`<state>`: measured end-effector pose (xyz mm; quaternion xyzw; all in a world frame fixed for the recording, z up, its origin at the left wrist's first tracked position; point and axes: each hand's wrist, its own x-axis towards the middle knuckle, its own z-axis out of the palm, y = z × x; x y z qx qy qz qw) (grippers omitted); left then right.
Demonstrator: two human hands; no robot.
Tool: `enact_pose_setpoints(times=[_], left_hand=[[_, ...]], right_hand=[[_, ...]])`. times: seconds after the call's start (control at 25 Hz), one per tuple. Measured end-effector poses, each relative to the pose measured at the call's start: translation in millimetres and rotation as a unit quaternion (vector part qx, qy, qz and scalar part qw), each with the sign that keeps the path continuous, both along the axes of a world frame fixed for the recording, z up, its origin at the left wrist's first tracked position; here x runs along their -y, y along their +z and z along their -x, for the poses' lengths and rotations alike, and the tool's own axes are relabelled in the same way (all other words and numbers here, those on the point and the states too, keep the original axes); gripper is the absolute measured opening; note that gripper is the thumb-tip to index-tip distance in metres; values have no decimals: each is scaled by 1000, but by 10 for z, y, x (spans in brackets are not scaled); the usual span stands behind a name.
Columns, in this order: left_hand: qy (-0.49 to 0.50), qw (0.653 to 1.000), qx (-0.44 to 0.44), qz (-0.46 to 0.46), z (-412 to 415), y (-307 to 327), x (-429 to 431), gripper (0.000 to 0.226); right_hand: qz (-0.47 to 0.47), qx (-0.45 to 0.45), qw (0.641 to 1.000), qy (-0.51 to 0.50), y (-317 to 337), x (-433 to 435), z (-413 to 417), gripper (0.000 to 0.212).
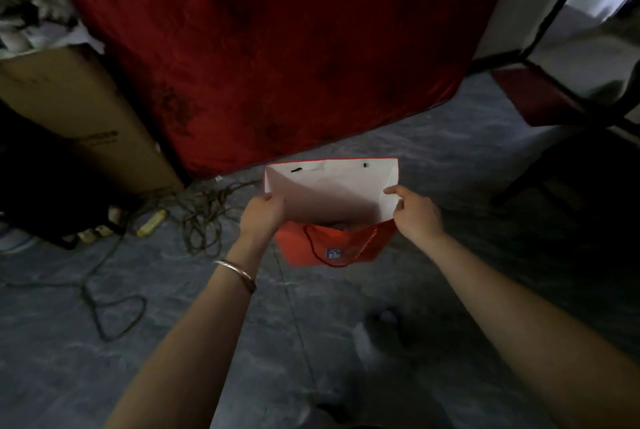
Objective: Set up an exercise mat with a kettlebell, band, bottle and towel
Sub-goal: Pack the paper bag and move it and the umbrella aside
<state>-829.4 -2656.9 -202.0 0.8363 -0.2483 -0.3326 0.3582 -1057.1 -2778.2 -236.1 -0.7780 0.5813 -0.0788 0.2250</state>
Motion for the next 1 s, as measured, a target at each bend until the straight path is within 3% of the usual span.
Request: enact_pose_setpoints(times=[0.48,0.84,1.0], left_hand=[[71,995,-68,8,93,-177,3264,35],[17,992,-80,-94,-241,-864,5617,34],[-19,990,-45,-129,-299,-1419,6472,38]], right_hand=[[-27,-29,998,47,-146,3449,54,38],[-58,-72,995,25,-937,5704,-265,38],[-73,-79,993,48,-1396,6593,-335,38]])
